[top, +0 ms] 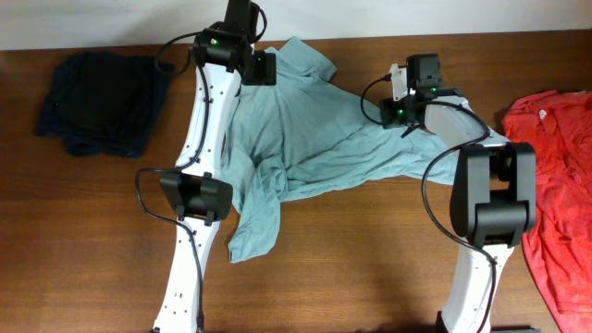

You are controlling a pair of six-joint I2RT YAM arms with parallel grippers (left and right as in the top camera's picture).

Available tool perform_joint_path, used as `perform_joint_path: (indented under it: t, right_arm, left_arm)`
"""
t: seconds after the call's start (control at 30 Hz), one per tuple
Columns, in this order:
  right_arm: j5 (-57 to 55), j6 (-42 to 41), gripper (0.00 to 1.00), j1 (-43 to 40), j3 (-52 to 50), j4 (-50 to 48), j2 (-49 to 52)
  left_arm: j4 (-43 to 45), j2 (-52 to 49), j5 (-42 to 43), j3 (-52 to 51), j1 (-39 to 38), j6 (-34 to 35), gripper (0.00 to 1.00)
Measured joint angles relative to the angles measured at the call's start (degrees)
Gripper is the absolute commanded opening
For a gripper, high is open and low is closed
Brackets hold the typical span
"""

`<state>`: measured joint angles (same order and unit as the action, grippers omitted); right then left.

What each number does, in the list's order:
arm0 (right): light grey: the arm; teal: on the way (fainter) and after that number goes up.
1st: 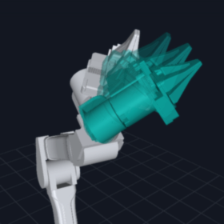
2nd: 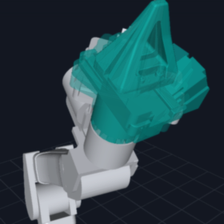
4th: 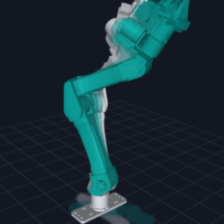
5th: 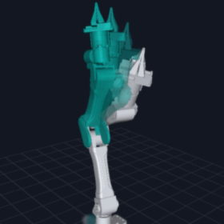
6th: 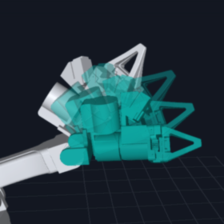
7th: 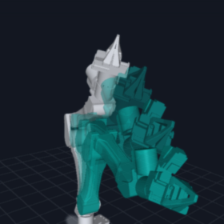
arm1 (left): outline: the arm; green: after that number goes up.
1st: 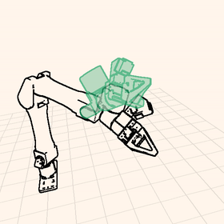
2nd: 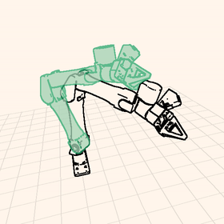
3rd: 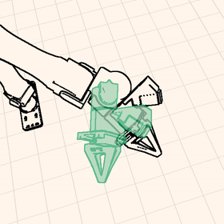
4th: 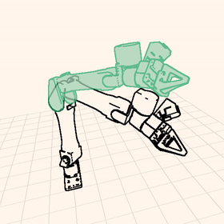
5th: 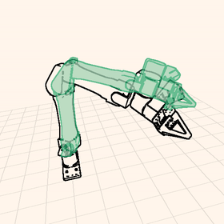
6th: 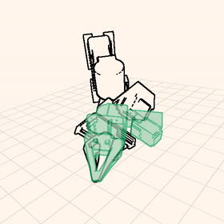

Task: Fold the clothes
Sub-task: 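Move the right gripper to the shirt's right sleeve edge and grasp it, then lift the shirt's right edge with the right gripper and pull it rightward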

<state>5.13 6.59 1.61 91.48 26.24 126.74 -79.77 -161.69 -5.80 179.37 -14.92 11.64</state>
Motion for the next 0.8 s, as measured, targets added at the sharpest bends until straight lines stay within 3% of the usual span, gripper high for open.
perform_joint_path:
  t: [0.13,0.3,0.63,0.8]
  right_arm:
    - [-0.2,0.4,0.2,0.0,0.0,-0.3,0.0]
    - [-0.2,0.2,0.04,0.0,0.0,-0.4,0.0]
    - [-0.2,0.0,0.04,0.0,0.0,1.0,0.0]
    - [-0.2,0.0,0.04,0.0,2.1,6.8,0.0]
  left_arm:
    - [0.0,0.0,0.0,0.0,0.0,0.0,0.99]
    - [0.0,0.0,0.0,0.0,0.0,0.0,0.99]
    - [0.0,0.0,0.0,0.0,0.0,0.0,0.99]
    - [0.0,0.0,0.0,0.0,0.0,0.0,0.99]
